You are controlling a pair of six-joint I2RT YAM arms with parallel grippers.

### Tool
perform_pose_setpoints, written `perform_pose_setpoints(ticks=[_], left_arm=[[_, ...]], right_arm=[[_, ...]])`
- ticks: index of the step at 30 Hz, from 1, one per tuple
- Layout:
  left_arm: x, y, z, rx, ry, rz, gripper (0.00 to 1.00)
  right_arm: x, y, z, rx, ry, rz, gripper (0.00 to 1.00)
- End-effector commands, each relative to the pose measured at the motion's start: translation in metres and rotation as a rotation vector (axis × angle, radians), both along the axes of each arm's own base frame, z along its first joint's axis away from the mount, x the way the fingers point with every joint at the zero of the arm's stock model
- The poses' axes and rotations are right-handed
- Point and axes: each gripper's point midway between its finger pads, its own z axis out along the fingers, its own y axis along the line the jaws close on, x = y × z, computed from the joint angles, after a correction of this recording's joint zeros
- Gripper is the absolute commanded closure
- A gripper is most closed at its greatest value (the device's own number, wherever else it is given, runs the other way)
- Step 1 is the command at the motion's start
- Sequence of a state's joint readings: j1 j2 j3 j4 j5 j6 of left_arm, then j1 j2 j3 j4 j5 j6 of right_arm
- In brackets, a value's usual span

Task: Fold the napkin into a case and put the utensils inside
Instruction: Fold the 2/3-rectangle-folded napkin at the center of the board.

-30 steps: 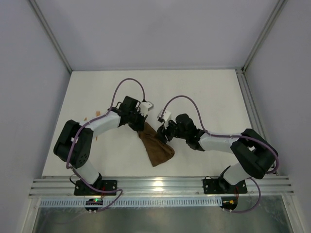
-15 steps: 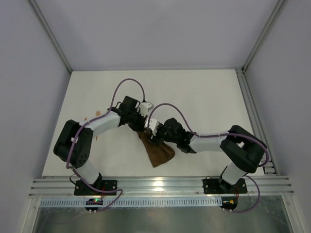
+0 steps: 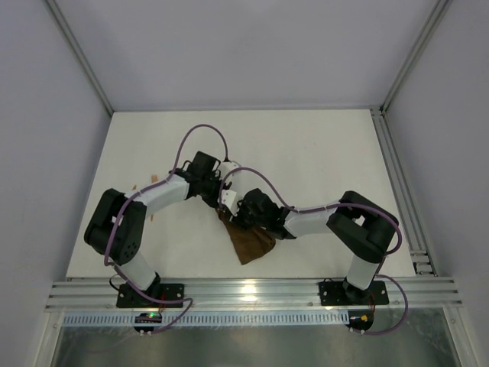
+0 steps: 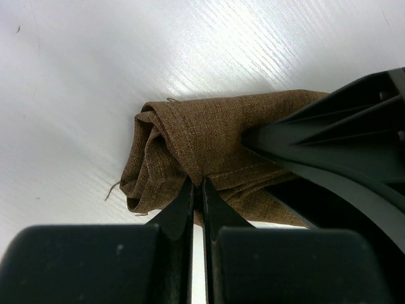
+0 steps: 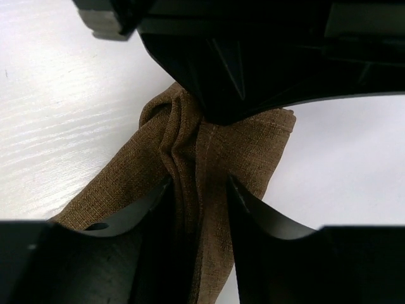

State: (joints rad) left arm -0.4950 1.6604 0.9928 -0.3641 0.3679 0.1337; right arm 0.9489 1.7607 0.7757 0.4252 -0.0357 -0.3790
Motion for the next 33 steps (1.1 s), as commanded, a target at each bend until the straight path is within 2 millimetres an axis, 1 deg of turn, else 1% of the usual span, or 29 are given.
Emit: perform_pose_setpoints(ticks=[1,2,3,4,5,6,7,8,9,11,12,13,15,16,17,19,21,24,25,27,30,33], left_arm=[[0.004,-0.007,0.014,-0.037,-0.004,-0.011,1.00],[0.004,-0.008,0.014,-0.040,-0.001,-0.013,1.00],[0.003,-0.008,0.015,-0.040,0.002,-0.016,0.99],[0.004,-0.008,0.015,-0.039,0.003,-0.017,0.98],[0.004,-0.008,0.015,-0.036,0.003,-0.019,0.94],[0.005,-0.007,0.016,-0.033,0.000,-0.017,0.90],[0.005,-0.006,0.016,-0.028,-0.003,-0.013,0.84],[0.006,-0.005,0.017,-0.023,-0.009,-0.014,0.71],[0.006,-0.004,0.018,-0.020,-0.014,-0.012,0.65],[0.007,-0.001,0.025,-0.011,-0.039,-0.013,0.58],[0.008,0.002,0.027,-0.008,-0.049,-0.010,0.58],[0.010,0.003,0.037,-0.016,-0.077,-0.008,0.58],[0.013,0.010,0.047,-0.018,-0.103,0.002,0.61],[0.014,0.013,0.057,-0.027,-0.128,0.009,0.64],[0.014,0.017,0.058,-0.016,-0.136,0.018,0.69],[0.012,0.021,0.059,-0.001,-0.147,0.006,0.72],[0.007,0.025,0.052,0.028,-0.129,-0.001,0.75],[0.001,0.028,0.031,0.116,-0.101,-0.025,0.69],[-0.001,0.028,0.025,0.144,-0.101,-0.031,0.65],[-0.005,0.022,0.013,0.188,-0.104,-0.058,0.63],[-0.005,0.015,0.005,0.195,-0.111,-0.074,0.62],[-0.001,0.006,0.005,0.173,-0.126,-0.082,0.59]], right_arm=[[0.009,0.006,0.011,0.032,-0.017,-0.039,0.59],[0.009,0.005,0.011,0.027,-0.020,-0.036,0.61],[0.008,0.002,0.010,0.028,-0.017,-0.039,0.69],[0.007,0.002,0.010,0.031,-0.016,-0.039,0.73],[0.007,0.002,0.013,0.040,-0.022,-0.039,0.76],[0.006,0.001,0.013,0.042,-0.022,-0.039,0.81],[0.006,0.000,0.014,0.043,-0.021,-0.042,0.83],[0.005,0.001,0.014,0.046,-0.018,-0.043,0.84],[0.010,-0.004,0.016,0.039,-0.032,-0.076,0.86],[0.011,-0.004,0.016,0.044,-0.030,-0.084,0.89],[0.010,-0.006,0.013,0.046,-0.021,-0.096,0.90],[0.010,-0.006,0.015,0.061,-0.022,-0.100,0.92],[0.006,-0.009,0.012,0.091,0.007,-0.107,0.94],[0.008,-0.008,0.017,0.123,0.005,-0.118,0.97],[0.006,-0.010,0.016,0.136,0.019,-0.117,0.97],[0.003,-0.006,0.017,0.171,0.050,-0.107,0.97],[0.003,-0.006,0.017,0.184,0.060,-0.108,0.97],[0.004,-0.003,0.022,0.215,0.066,-0.106,0.97],[0.005,-0.003,0.024,0.223,0.067,-0.110,0.97],[0.004,-0.001,0.026,0.235,0.073,-0.102,0.97],[0.004,0.000,0.029,0.248,0.082,-0.103,0.97],[0.004,0.001,0.027,0.243,0.087,-0.098,0.97]])
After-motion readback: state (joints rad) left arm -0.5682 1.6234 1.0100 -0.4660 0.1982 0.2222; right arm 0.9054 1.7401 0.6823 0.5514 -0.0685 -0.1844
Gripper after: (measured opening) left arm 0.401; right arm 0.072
